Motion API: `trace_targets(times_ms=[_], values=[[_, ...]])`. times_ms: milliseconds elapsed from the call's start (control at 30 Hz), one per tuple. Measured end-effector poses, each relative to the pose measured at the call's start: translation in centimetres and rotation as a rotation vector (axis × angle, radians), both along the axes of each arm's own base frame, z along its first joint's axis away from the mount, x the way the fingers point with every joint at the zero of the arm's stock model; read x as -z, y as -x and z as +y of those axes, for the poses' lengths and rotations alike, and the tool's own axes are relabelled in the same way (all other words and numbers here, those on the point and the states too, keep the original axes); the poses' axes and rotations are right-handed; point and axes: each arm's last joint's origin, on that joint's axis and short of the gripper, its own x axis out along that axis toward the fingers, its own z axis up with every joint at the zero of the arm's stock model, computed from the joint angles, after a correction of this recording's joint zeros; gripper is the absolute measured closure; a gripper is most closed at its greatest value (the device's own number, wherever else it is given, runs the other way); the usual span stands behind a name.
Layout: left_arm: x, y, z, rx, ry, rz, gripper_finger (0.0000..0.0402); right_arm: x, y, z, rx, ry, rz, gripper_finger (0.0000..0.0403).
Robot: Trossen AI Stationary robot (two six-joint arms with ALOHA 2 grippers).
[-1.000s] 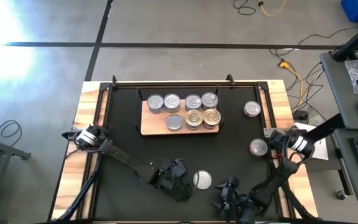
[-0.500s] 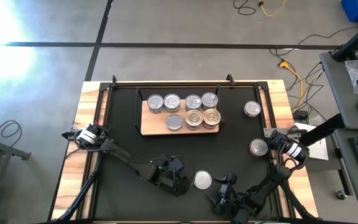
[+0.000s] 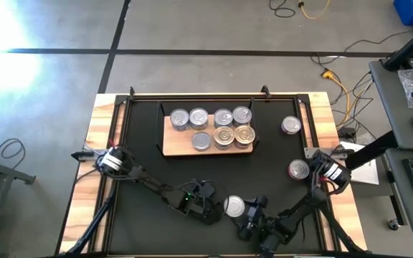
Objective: Stack canned seafood by type on shelf
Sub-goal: Stack the green and white tuna can on the green and white tuna can
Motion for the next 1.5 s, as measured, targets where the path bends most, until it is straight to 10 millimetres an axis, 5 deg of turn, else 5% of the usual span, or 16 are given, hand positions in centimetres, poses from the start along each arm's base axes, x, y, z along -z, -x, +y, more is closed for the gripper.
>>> trace_targets(times_ms=[1000, 1267, 1500], values=[[0.1, 0.2, -0.1, 0.116, -0.083, 0.05, 0.0084, 1.7, -2.1, -1.6, 0.033, 0.019, 0.007, 0.0025], [-3.7, 2.3, 0.6, 0.151, -0.079, 0.168, 0.0086, 0.8, -2.6, -1.8, -0.007, -0.002, 0.046, 0.0043], [-8.7, 6.3, 2.0, 0.154, -0.146, 0.25, 0.0092, -1.5, -3.9, -1.0, -0.088, 0.024, 0.084, 0.0043]])
